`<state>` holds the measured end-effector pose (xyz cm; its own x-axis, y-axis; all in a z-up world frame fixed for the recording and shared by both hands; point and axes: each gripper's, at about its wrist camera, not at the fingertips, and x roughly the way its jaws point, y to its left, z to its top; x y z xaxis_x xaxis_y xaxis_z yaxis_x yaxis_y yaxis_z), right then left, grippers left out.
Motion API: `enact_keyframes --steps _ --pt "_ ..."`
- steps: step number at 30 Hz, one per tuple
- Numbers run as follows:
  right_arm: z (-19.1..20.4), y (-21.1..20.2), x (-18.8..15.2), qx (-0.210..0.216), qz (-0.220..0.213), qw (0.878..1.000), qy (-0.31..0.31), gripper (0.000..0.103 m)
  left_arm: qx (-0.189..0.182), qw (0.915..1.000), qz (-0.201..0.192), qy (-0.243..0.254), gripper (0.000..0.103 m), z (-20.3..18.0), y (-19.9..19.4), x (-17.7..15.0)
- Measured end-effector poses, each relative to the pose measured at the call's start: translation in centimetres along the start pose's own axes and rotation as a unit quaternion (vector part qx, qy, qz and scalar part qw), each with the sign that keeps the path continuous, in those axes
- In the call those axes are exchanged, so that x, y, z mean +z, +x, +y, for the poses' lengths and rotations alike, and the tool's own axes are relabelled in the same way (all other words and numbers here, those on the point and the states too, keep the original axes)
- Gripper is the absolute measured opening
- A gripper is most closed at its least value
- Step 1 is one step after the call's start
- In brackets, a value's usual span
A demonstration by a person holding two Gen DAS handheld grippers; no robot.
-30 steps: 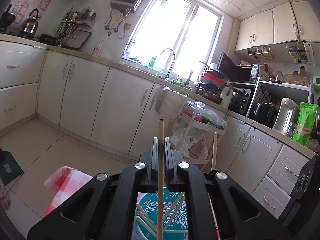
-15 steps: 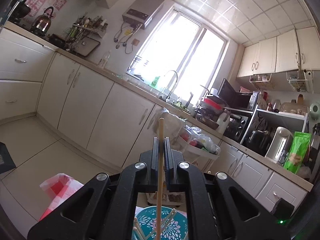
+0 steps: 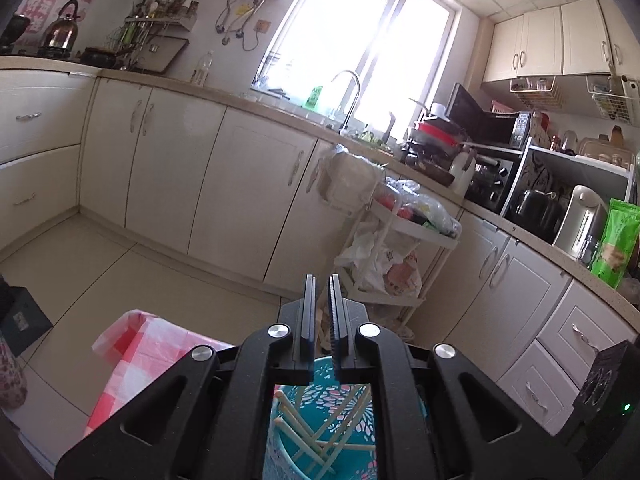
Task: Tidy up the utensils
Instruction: 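Open both tools to drop the chopsticks into the teal cup, then withdraw both open tools from the cup toward the remaining chopsticks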
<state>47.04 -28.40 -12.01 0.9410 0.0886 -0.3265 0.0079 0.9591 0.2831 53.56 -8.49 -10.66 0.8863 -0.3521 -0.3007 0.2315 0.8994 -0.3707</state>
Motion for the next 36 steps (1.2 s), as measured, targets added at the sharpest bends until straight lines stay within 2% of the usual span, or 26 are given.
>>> enact_keyframes --steps 1,3,6,13,16,18,20,22,24,25,26,27,29,33,36 --pt "-0.1 -0.2 0.2 0.000 -0.001 1.000 0.001 0.033 0.004 1.0000 0.008 -0.001 0.014 0.1 0.1 0.0" --pt "-0.4 -0.7 0.5 -0.002 -0.007 1.000 0.006 0.033 0.010 0.9999 0.008 -0.007 0.030 0.5 -0.3 0.2" --pt "-0.8 -1.7 1.3 -0.003 -0.016 1.000 0.013 0.034 0.014 0.9999 -0.001 -0.005 0.039 1.0 -1.7 1.0" --pt "-1.4 -6.4 2.2 0.000 -0.034 0.999 0.023 0.035 0.036 0.9991 -0.019 0.011 0.050 2.8 -6.4 2.0" --pt "-1.3 -8.5 1.7 0.007 -0.024 0.999 0.028 0.037 0.052 0.9984 0.008 0.022 0.052 3.6 -7.9 1.3" --pt "-0.9 -9.6 0.7 0.014 0.001 1.000 0.023 0.037 0.062 0.9960 0.044 0.047 0.052 3.7 -8.2 0.1" --pt "-0.2 -10.3 -1.6 0.020 0.050 0.999 0.011 0.037 0.066 0.9883 0.106 0.088 0.052 3.5 -7.7 -2.0" --pt "0.8 -9.8 -4.8 0.030 0.122 0.992 -0.011 0.037 0.073 0.9736 0.178 0.123 0.052 3.6 -7.0 -5.3" --pt "1.7 -9.0 -8.8 0.030 0.192 0.980 -0.035 0.028 0.065 0.9575 0.248 0.133 0.052 4.0 -6.2 -8.6" --pt "2.1 -8.5 -10.8 0.032 0.227 0.972 -0.046 0.025 0.060 0.9515 0.272 0.131 0.052 4.3 -5.8 -9.9" --pt "2.4 -7.9 -12.5 0.034 0.256 0.964 -0.054 0.018 0.057 0.9466 0.289 0.132 0.052 4.5 -5.6 -11.0" --pt "2.9 -7.3 -14.1 0.035 0.278 0.958 -0.063 0.016 0.057 0.9414 0.303 0.138 0.052 4.5 -5.4 -11.9" --pt "3.9 -6.7 -15.7 0.037 0.295 0.950 -0.094 0.016 0.056 0.9333 0.319 0.154 0.052 4.3 -5.3 -13.1" --pt "5.5 -5.9 -16.8 0.030 0.300 0.945 -0.127 0.016 0.053 0.9293 0.324 0.169 0.052 3.8 -5.3 -13.7" --pt "5.2 -5.1 -17.8 0.019 0.314 0.940 -0.129 0.016 0.056 0.9260 0.335 0.164 0.052 4.1 -4.6 -13.9"
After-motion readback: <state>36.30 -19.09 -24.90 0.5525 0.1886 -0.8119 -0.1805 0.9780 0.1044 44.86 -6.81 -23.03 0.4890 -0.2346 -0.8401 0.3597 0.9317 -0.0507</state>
